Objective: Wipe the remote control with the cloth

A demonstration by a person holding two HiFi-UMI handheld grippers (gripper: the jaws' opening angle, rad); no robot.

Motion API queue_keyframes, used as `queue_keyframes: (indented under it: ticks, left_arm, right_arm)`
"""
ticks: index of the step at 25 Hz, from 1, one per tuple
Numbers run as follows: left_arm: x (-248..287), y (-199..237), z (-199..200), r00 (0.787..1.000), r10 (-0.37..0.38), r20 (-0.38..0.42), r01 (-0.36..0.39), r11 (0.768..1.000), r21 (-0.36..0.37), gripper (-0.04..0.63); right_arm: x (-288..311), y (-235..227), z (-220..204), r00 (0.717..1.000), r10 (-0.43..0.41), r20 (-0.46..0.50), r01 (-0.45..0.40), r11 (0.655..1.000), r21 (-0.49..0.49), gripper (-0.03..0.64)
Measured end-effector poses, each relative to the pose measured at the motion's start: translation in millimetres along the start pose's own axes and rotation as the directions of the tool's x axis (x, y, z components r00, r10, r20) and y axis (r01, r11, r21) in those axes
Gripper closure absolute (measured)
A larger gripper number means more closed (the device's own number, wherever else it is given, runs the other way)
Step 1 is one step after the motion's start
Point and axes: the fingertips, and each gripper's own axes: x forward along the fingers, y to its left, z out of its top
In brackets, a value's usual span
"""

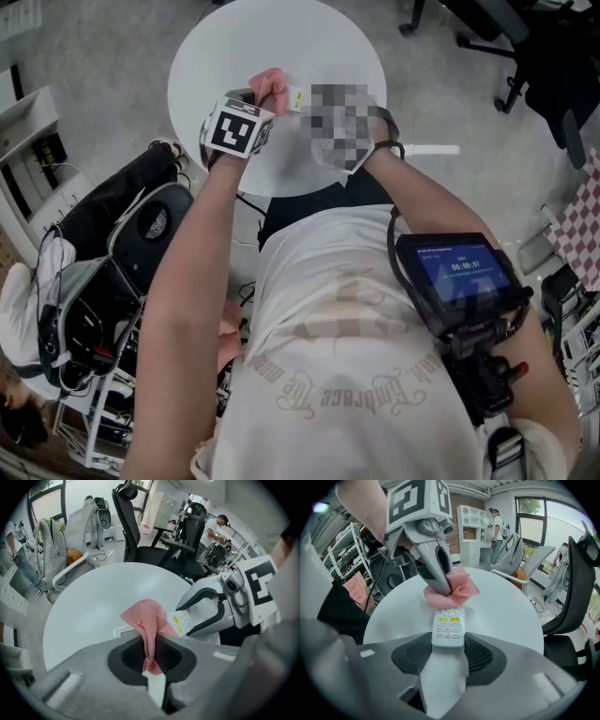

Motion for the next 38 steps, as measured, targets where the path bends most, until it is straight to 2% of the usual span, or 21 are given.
queue_keyframes:
  ticks: [3,8,11,18,21,26,28,33,38]
  left_arm:
    - [1.1,-12.7,2.5,0.999,-0.036,0.020,0.036,0.999,-0.006,0.574]
    - [5.4,-46.1,11.0,0.982,-0.181,0.053,0.183,0.982,-0.035,0.574]
    - [6.0,-52.1,15.4,0.975,-0.212,0.069,0.216,0.974,-0.070,0.574]
    - [8.7,-82.2,33.6,0.946,-0.310,0.097,0.316,0.947,-0.057,0.574]
    - [12.6,-73.3,31.2,0.957,-0.276,0.089,0.283,0.956,-0.075,0.574]
    - [9.6,-42.6,27.0,0.982,-0.158,0.107,0.172,0.976,-0.131,0.574]
    - [6.6,-26.7,19.5,0.988,-0.106,0.116,0.126,0.977,-0.173,0.574]
    - [-5.5,0.6,4.1,0.986,-0.045,0.160,0.088,0.958,-0.273,0.574]
    - [-27.0,-2.0,-4.8,0.960,-0.022,0.279,0.128,0.922,-0.366,0.574]
  right_arm:
    - [1.4,0.8,0.0,1.000,0.000,-0.001,0.000,1.000,0.002,0.391]
    - [1.4,0.4,0.1,1.000,0.001,0.000,-0.001,1.000,0.001,0.391]
    - [1.1,0.8,0.9,1.000,0.002,0.002,-0.002,1.000,-0.001,0.391]
    - [1.6,1.0,1.8,1.000,0.002,0.000,-0.002,1.000,-0.008,0.391]
    - [2.0,0.7,1.4,1.000,0.004,0.001,-0.004,1.000,-0.009,0.393]
    - [1.3,0.9,1.0,1.000,0.005,0.005,-0.005,1.000,-0.003,0.393]
    - [1.7,2.1,-1.5,1.000,0.007,0.001,-0.007,1.000,-0.003,0.393]
    - [1.2,-0.4,-7.6,1.000,0.009,-0.008,-0.008,1.000,0.009,0.393]
    - [-2.5,-3.8,-6.7,1.000,0.023,0.018,-0.025,0.997,0.070,0.394]
